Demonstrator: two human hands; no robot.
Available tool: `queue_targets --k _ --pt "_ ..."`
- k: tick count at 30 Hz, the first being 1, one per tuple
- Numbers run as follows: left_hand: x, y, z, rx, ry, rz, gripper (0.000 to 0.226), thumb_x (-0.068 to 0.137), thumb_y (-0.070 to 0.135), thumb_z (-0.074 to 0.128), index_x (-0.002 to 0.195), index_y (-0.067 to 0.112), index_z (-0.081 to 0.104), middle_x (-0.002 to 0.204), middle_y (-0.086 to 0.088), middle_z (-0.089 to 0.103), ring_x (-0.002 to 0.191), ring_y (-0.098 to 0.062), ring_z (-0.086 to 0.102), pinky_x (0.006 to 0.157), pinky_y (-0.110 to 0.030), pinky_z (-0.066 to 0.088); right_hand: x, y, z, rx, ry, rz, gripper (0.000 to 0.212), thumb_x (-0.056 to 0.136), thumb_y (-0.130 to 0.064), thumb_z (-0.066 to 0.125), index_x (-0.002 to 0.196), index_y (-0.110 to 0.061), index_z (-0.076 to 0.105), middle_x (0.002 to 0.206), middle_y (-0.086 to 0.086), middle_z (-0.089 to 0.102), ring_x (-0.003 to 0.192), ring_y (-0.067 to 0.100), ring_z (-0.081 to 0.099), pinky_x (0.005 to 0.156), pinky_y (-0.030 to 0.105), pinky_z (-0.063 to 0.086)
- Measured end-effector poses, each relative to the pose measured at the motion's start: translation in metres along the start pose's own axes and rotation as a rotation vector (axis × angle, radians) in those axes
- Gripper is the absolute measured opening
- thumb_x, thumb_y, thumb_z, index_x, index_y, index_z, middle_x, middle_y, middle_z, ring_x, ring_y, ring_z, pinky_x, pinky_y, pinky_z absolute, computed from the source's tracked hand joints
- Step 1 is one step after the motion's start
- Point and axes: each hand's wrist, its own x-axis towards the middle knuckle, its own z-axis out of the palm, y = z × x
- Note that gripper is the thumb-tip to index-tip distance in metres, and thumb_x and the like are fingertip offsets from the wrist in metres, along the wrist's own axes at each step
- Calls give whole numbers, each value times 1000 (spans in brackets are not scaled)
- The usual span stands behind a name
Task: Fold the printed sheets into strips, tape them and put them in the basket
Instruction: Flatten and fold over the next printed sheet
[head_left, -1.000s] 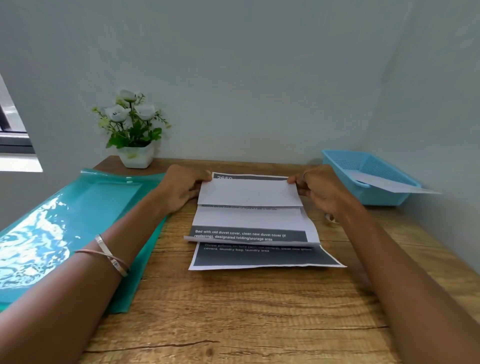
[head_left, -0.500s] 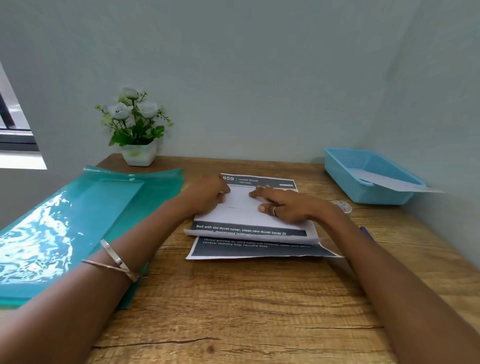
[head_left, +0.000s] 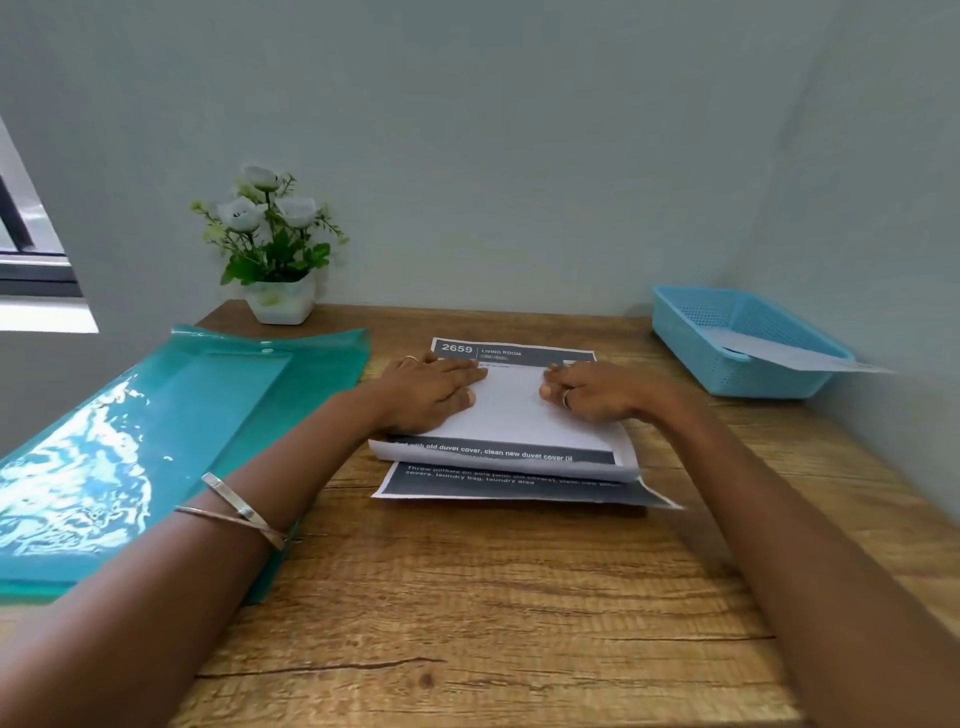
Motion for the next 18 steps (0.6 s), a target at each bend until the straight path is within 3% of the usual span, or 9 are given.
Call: queue_targets --k 3,6,8,11,14,16,18 --pt "1 -2 1 -52 23 2 50 100 47 24 148 37 17 158 11 13 145 -26 11 116 -51 12 -14 -5 -9 95 31 -145 58 93 -53 40 126 -9 57 125 1 58 113 14 51 99 36 36" --pt "-2 3 -2 -119 83 15 48 100 42 33 146 32 29 155 7 26 142 -24 22 116 -43 15 -37 -19 -25 311 10 -327 56 82 -47 60 132 -23 55 135 -13 54 118 0 50 103 26 37" --pt "-5 4 -4 -210 149 8 41 98 39 42 138 32 42 147 3 42 134 -25 33 107 -37 25 -49 -24 -33 413 -167 -432 59 75 -34 75 131 -26 55 134 -12 57 122 3 54 103 28 43" --pt "-5 -5 -2 -456 211 -33 22 96 37 47 113 35 62 124 5 59 116 -16 47 94 -29 34 -57 -26 -36 294 -306 -438 63 70 -20 82 125 -30 55 129 -11 58 118 4 56 96 25 50" --pt "-9 -13 -7 -707 149 -81 32 90 56 45 94 39 72 128 10 57 122 -14 48 111 -39 31 -51 -21 -33 281 -198 -396 46 73 -10 81 114 -19 62 113 4 66 102 15 64 87 27 55" --pt "-14 -11 -13 -851 104 -87 54 82 73 40 95 33 74 137 6 51 128 -16 42 114 -39 26 -47 -17 -31 342 -151 -374 34 77 -1 75 108 -11 64 100 12 70 91 22 68 82 31 56" --pt "-15 -10 -17 -971 79 -97 47 91 58 43 104 24 72 139 4 46 129 -16 38 108 -28 28 -47 -14 -32 392 -124 -358 31 78 -2 74 107 -8 64 94 13 72 88 24 69 84 36 56"
